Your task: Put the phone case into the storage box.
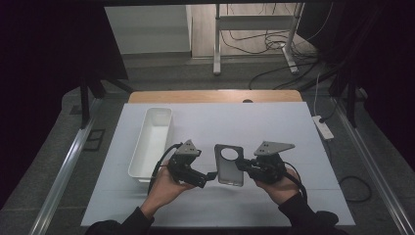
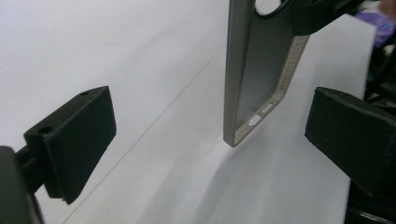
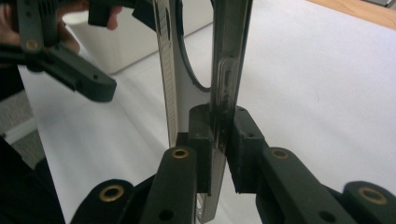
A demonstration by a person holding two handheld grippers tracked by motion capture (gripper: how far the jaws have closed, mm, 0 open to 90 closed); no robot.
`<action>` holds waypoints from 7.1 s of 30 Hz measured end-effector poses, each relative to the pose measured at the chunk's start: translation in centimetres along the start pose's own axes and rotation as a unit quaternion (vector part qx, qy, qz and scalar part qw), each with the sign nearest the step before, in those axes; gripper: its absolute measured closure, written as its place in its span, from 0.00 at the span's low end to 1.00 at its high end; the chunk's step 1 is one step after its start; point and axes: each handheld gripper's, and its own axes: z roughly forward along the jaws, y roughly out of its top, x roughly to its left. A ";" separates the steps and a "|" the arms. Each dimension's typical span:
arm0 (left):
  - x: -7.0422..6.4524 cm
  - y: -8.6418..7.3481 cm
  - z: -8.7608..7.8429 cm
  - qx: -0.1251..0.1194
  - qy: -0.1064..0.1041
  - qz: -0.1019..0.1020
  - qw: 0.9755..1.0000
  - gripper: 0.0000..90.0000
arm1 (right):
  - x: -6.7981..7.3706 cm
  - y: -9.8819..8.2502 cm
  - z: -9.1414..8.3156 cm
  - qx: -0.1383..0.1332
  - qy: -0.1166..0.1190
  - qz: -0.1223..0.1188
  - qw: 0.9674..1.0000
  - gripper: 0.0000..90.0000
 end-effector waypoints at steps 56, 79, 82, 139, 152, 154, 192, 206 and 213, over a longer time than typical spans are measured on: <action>1.7 1.4 -1.7 -0.009 0.054 -0.063 0.997 0.99 | 1.2 -0.4 0.7 0.043 0.033 0.001 0.999 0.39; 3.4 2.8 -2.1 -0.003 0.056 -0.059 0.997 0.99 | -0.5 -2.5 -1.1 0.062 0.004 0.006 0.998 0.27; 3.6 2.9 -2.1 -0.001 0.058 -0.058 0.997 0.99 | -0.7 -2.6 -1.2 0.062 0.000 0.006 0.998 0.26; 10.8 4.9 -9.1 -0.019 0.153 -0.118 0.981 0.99 | -3.0 -8.0 -8.1 0.056 -0.103 0.073 0.990 0.01; 12.4 5.0 -10.6 -0.020 0.178 -0.128 0.975 0.99 | -3.3 -9.1 -9.8 0.044 -0.128 0.096 0.986 0.00; 12.7 5.0 -10.8 -0.020 0.183 -0.130 0.974 0.99 | -3.4 -9.3 -10.1 0.041 -0.131 0.101 0.985 0.00; 17.3 5.2 -12.8 -0.025 0.247 -0.175 0.953 0.99 | -3.6 -9.8 -10.3 0.040 -0.132 0.115 0.984 0.00; 19.2 5.2 -12.1 -0.015 0.266 -0.187 0.946 0.99 | -3.6 -9.7 -10.1 0.049 -0.128 0.113 0.984 0.01; 20.0 5.0 -11.1 -0.011 0.270 -0.192 0.943 0.99 | -3.6 -9.7 -10.0 0.053 -0.125 0.111 0.985 0.01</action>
